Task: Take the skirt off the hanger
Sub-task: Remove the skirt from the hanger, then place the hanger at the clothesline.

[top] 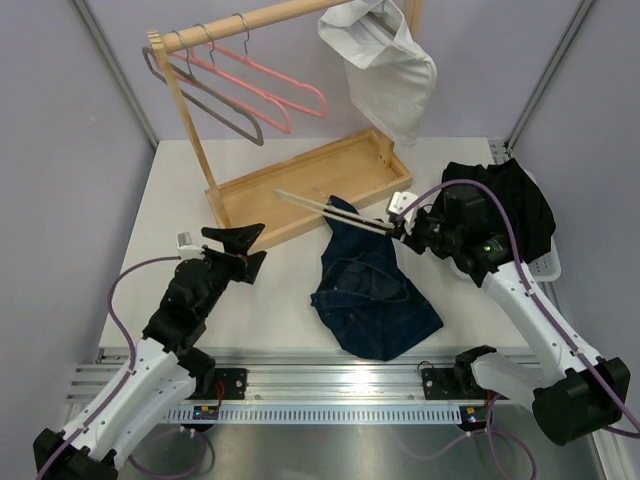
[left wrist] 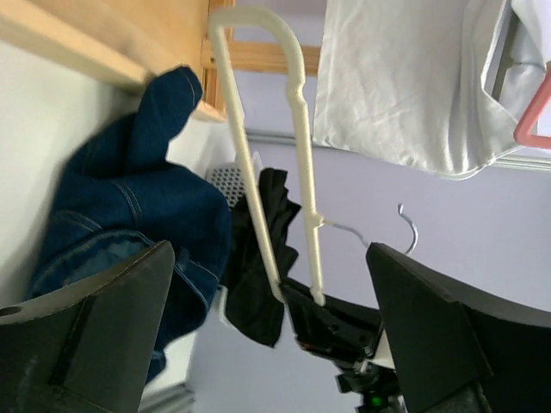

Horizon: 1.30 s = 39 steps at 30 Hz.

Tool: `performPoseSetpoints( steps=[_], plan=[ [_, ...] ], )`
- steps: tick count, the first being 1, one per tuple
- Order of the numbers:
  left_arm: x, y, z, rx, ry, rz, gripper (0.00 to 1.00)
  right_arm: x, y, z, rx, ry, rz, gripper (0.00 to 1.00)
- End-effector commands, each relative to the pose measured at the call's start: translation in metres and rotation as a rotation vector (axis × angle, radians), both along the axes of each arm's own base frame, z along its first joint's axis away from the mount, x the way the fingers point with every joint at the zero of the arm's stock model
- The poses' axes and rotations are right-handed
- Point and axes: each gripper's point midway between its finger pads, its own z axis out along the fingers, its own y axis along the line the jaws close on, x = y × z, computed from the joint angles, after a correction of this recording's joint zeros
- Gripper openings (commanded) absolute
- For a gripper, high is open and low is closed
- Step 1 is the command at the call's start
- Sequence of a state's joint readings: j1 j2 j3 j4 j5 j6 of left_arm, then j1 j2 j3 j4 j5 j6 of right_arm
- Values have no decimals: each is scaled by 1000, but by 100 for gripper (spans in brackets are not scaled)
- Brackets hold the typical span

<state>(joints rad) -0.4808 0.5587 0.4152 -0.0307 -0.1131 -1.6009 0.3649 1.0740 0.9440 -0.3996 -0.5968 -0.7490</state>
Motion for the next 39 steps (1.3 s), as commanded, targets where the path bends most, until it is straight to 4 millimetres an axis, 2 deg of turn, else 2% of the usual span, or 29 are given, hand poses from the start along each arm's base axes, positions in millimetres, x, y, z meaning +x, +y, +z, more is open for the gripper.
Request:
performPoseSetpoints(
  steps=[1, 2, 4, 5, 7, 8, 9, 10, 11, 13, 14, 16, 17, 19, 20, 21, 22, 25, 26, 32, 34, 37, 38, 39],
  plan=[
    [0, 22, 19, 189, -141, 66, 99, 3, -12, 37, 72, -32, -50, 0],
    [-4, 22, 32, 189, -230, 58, 99, 4, -15, 38, 70, -30, -66, 0],
    [-13, 16, 42, 264, -360, 3, 99, 11, -22, 34, 71, 9, -136, 0],
    [-18, 15, 49, 280, -415, -9, 99, 15, -24, 39, 78, 11, -159, 0],
    [-26, 11, 51, 372, -476, -56, 99, 26, -28, 37, 99, 60, -242, 0],
    [-29, 10, 46, 417, -475, -82, 99, 30, -28, 48, 119, 58, -267, 0],
    [-33, 10, 53, 453, -499, -98, 99, 37, -30, 48, 138, 89, -316, 0],
    [-36, 9, 51, 526, -525, -127, 99, 43, -31, 56, 167, 81, -347, 0],
    [-40, 6, 40, 572, -502, -175, 99, 49, -32, 69, 200, 75, -385, 0],
    [-46, 4, 37, 637, -521, -226, 99, 56, -32, 79, 235, 95, -428, 0],
    [-48, 3, 30, 652, -507, -248, 99, 60, -31, 98, 265, 78, -437, 0],
    [-55, 0, 24, 655, -522, -285, 99, 70, -30, 101, 280, 129, -479, 0],
    [-57, -2, 23, 649, -526, -296, 99, 74, -28, 120, 300, 106, -470, 0],
    [-62, -2, 22, 633, -541, -304, 99, 82, -21, 123, 310, 130, -459, 0],
    [-63, -3, 18, 630, -539, -307, 99, 85, -20, 138, 328, 109, -455, 0],
    [-64, -3, 18, 623, -543, -307, 99, 93, -19, 138, 329, 113, -464, 0],
    [-67, -2, 20, 609, -553, -304, 99, 97, -19, 153, 345, 85, -465, 0],
    [-71, -3, 19, 590, -566, -310, 99, 108, -15, 165, 350, 63, -456, 0],
    [-72, -2, 20, 588, -575, -307, 99, 108, -12, 177, 364, 40, -441, 0],
    [-77, -4, 13, 590, -574, -330, 99, 111, 14, 204, 358, -54, -372, 0],
    [-77, -5, 10, 590, -571, -341, 99, 111, 25, 205, 339, -77, -355, 0],
    [-77, -8, 7, 587, -568, -357, 99, 115, 36, 214, 325, -105, -343, 0],
    [-76, -9, 8, 585, -569, -359, 99, 115, 39, 224, 334, -126, -338, 0],
    [-76, -10, 7, 585, -571, -362, 99, 120, 42, 223, 325, -131, -343, 0]
  ],
)
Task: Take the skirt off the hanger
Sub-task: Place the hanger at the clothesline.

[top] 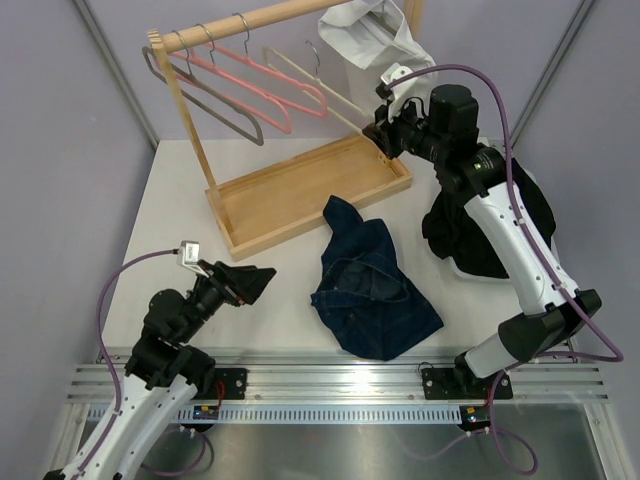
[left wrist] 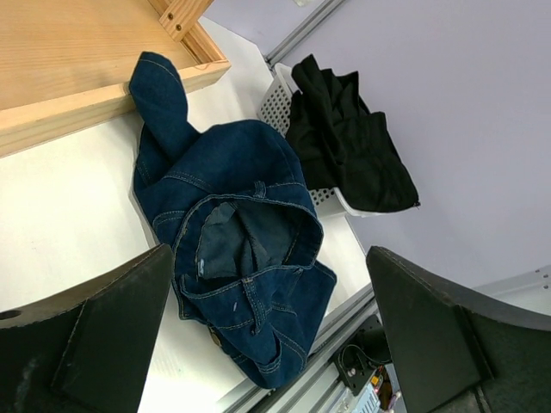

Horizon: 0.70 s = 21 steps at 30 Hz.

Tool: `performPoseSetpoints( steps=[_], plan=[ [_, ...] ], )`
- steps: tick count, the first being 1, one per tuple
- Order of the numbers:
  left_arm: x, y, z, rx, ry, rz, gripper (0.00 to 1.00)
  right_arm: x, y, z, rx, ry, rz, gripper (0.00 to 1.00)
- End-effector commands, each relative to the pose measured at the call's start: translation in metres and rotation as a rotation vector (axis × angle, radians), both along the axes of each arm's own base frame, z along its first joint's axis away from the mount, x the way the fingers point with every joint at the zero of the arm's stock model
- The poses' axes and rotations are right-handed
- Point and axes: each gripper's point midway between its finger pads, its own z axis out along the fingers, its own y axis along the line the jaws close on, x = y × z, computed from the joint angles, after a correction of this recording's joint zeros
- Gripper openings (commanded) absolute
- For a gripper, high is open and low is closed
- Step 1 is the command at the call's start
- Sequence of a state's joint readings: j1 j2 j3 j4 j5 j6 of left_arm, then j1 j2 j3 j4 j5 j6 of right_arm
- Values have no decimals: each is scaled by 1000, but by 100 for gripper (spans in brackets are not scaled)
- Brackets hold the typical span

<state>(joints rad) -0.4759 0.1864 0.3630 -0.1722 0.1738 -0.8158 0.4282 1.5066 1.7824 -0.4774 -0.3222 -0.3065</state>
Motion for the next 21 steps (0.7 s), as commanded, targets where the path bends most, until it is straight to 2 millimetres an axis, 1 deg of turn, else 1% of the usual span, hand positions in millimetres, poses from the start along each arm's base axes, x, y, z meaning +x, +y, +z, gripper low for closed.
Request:
performPoseSetpoints(
  steps=[1, 3, 4, 9, 10, 11, 12, 13, 14, 16, 17, 19, 20, 21],
  plan=[
    [-3, -7, 3, 1, -28, -50, 99, 6, 8, 45, 9, -139, -21, 0],
    [-2, -8, 2, 3, -28, -54, 99, 9, 13, 48, 8, -156, -33, 0],
    [-2, -9, 2, 6, -28, -59, 99, 7, 19, 54, 16, -174, -26, 0],
    [-5, -8, 4, 18, -39, -63, 99, 10, 38, 64, 23, -203, -10, 0],
    [-5, -8, 5, 22, -43, -66, 99, 9, 41, 74, 33, -219, -8, 0],
    [-6, -8, 4, 27, -40, -66, 99, 9, 44, 77, 37, -224, -5, 0],
    [-6, -8, 5, 27, -44, -68, 99, 15, 50, 72, 30, -214, -4, 0],
    [-7, -8, 5, 31, -43, -71, 99, 16, 52, 81, 40, -229, -5, 0],
    [-8, -8, 3, 35, -38, -72, 99, 25, 58, 74, 31, -217, -9, 0],
    [-9, -6, 5, 41, -47, -69, 99, 32, 61, 72, 25, -208, -13, 0],
    [-9, -6, 3, 46, -38, -69, 99, 38, 66, 73, 27, -210, -12, 0],
    [-12, -4, 5, 47, -50, -68, 99, 42, 68, 77, 27, -216, -9, 0],
    [-12, -4, 4, 51, -46, -66, 99, 47, 73, 69, 20, -203, -3, 0],
    [-13, -3, 5, 53, -52, -65, 99, 48, 75, 68, 18, -203, 0, 0]
  ],
)
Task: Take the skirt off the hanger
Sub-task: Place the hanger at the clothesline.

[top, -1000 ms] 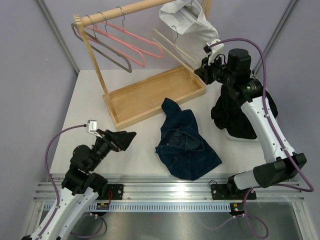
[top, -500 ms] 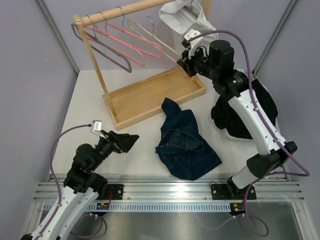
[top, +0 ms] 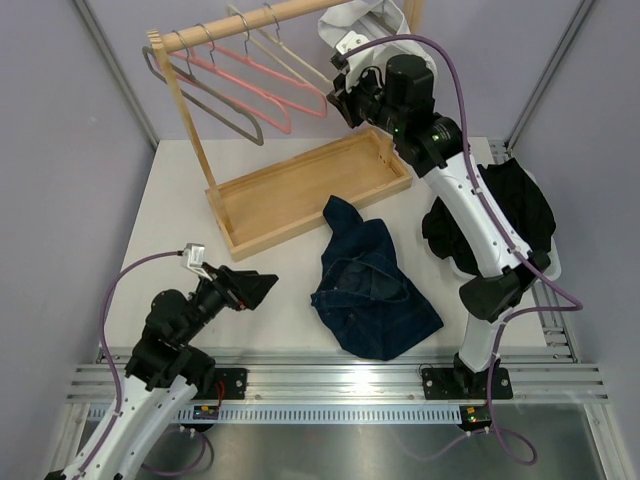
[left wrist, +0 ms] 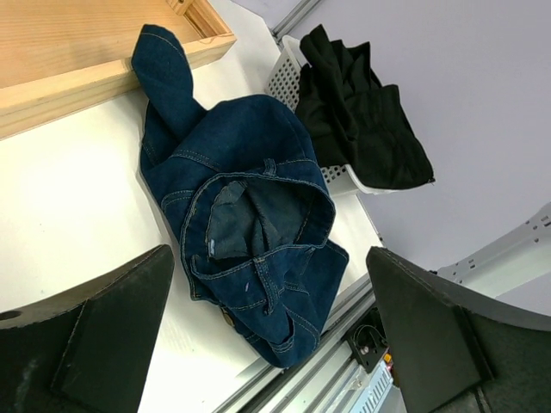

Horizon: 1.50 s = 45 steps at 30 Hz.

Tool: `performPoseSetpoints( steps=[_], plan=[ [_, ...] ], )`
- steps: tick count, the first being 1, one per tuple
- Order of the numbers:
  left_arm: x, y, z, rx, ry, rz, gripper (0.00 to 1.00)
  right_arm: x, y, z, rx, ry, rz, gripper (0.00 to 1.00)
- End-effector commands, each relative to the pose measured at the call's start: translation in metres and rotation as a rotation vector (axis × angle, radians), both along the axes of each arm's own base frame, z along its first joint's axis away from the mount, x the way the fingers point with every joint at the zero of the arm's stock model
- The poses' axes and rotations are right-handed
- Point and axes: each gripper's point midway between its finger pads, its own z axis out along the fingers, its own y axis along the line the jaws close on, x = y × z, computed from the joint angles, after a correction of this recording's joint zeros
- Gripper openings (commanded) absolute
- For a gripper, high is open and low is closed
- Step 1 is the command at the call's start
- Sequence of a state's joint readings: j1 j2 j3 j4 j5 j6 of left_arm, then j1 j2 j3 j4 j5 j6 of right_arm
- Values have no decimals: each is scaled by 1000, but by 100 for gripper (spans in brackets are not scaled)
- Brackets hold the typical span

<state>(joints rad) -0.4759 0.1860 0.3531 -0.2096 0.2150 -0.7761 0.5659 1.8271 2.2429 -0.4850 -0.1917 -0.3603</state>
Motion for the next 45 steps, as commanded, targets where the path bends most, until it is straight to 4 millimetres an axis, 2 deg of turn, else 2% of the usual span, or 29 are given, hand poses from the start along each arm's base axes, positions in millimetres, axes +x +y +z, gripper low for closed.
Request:
performPoseSetpoints(
  steps=[1, 11, 16, 20, 25, 28, 29, 30, 32, 33, 34, 35, 36, 37, 38, 39, 40, 41, 42, 43, 44, 45],
  plan=[
    [-8, 2, 20, 0, -70, -20, 99, 5, 2, 17, 14, -49, -15, 0],
    [-10, 3, 13, 14, -59, -20, 99, 20, 14, 6, 5, -51, -6, 3],
    [-9, 0, 8, 27, -43, -36, 99, 24, 18, 10, 20, -58, -2, 1],
    [-10, -1, 7, 30, -39, -44, 99, 28, 21, 4, 21, -47, -1, 1],
    [-11, 0, 7, 29, -41, -43, 99, 26, 22, -4, 7, -27, 11, 8],
    [-10, 1, 6, 30, -42, -38, 99, 17, 21, 0, 5, -25, 33, 18],
    [-10, 1, 6, 32, -41, -38, 99, 14, 19, 3, 1, -29, 38, 30],
    [-10, 1, 6, 34, -41, -37, 99, 10, 18, 2, -8, -20, 46, 36],
    [-9, 1, 8, 36, -48, -37, 99, -3, 12, 15, -3, -36, 66, 48],
    [-9, 1, 7, 37, -48, -37, 99, -6, 8, 12, -11, -24, 69, 57],
    [-9, 0, 7, 39, -45, -37, 99, -16, 0, 24, 1, -43, 77, 62],
    [-9, 0, 6, 40, -48, -38, 99, -22, -5, 27, 2, -45, 83, 66],
    [-8, 0, 7, 39, -51, -38, 99, -23, -9, 20, -7, -26, 88, 71],
    [-9, -1, 7, 38, -53, -41, 99, -36, -16, 31, 3, -42, 104, 77],
    [-8, -1, 8, 38, -56, -41, 99, -37, -26, 32, 6, -40, 96, 80],
    [-8, -1, 7, 38, -56, -44, 99, -38, -30, 22, -2, -12, 101, 83],
    [-8, -2, 8, 37, -59, -46, 99, -50, -36, 30, 8, -18, 123, 86],
    [-7, -2, 7, 40, -58, -48, 99, -52, -46, 25, 4, 7, 117, 89],
    [-7, -3, 7, 38, -60, -49, 99, -53, -49, 13, -7, 40, 121, 93],
    [-7, -3, 6, 40, -58, -51, 99, -66, -55, 17, -2, 39, 145, 99],
    [-7, -3, 7, 39, -61, -51, 99, -72, -59, 13, -8, 48, 156, 100],
    [-7, -3, 8, 40, -65, -52, 99, -73, -66, -11, -29, 111, 164, 99]
  ],
)
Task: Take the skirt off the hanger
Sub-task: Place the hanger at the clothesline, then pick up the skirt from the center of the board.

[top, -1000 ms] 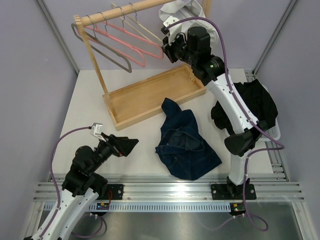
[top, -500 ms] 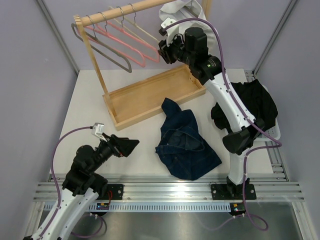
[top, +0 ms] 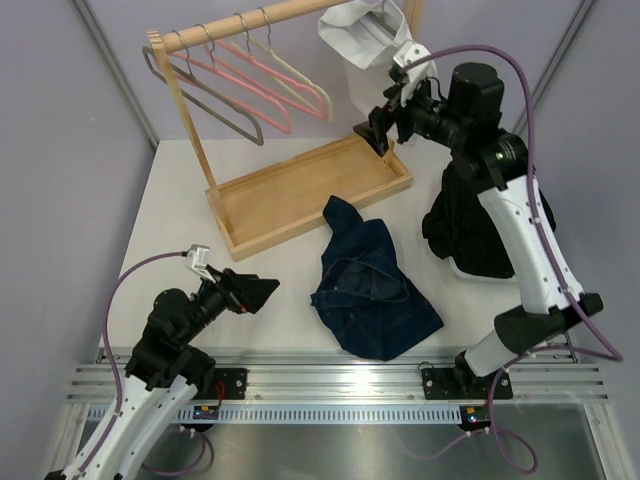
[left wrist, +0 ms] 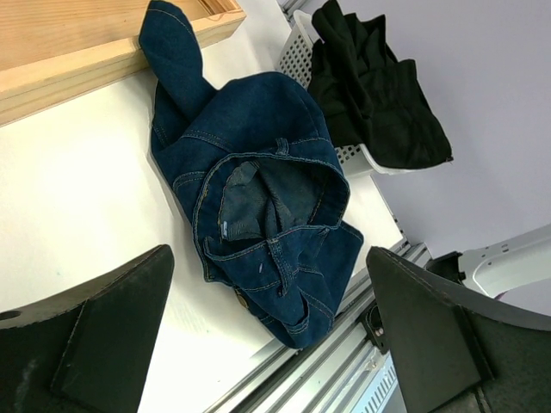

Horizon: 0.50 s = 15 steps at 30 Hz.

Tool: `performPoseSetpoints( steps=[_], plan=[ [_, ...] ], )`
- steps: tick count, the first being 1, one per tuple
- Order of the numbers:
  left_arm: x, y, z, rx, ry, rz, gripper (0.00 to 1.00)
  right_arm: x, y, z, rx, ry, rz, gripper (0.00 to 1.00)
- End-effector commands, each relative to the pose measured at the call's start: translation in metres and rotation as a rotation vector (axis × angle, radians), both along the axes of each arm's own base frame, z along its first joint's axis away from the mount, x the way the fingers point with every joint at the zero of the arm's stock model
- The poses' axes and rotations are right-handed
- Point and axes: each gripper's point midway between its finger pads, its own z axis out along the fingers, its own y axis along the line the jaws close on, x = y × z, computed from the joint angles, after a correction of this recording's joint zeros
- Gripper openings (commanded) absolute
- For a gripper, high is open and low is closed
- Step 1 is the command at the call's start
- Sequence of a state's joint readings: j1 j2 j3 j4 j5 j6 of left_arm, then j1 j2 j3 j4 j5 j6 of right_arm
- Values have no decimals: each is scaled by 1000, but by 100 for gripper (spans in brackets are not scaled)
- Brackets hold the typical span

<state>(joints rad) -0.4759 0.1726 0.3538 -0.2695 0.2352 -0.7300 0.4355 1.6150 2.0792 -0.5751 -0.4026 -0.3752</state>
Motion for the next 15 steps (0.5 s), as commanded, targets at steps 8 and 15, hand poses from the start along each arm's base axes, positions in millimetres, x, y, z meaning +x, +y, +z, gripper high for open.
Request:
performPoseSetpoints(
  steps=[8, 15],
  plan=[
    [2, -3, 19, 19, -84, -27, 99, -141, -5, -142, -77, 292, 495, 100],
    [5, -5, 14, 15, -61, -25, 99, -141, -11, -247, -235, 463, 396, 99]
  ],
)
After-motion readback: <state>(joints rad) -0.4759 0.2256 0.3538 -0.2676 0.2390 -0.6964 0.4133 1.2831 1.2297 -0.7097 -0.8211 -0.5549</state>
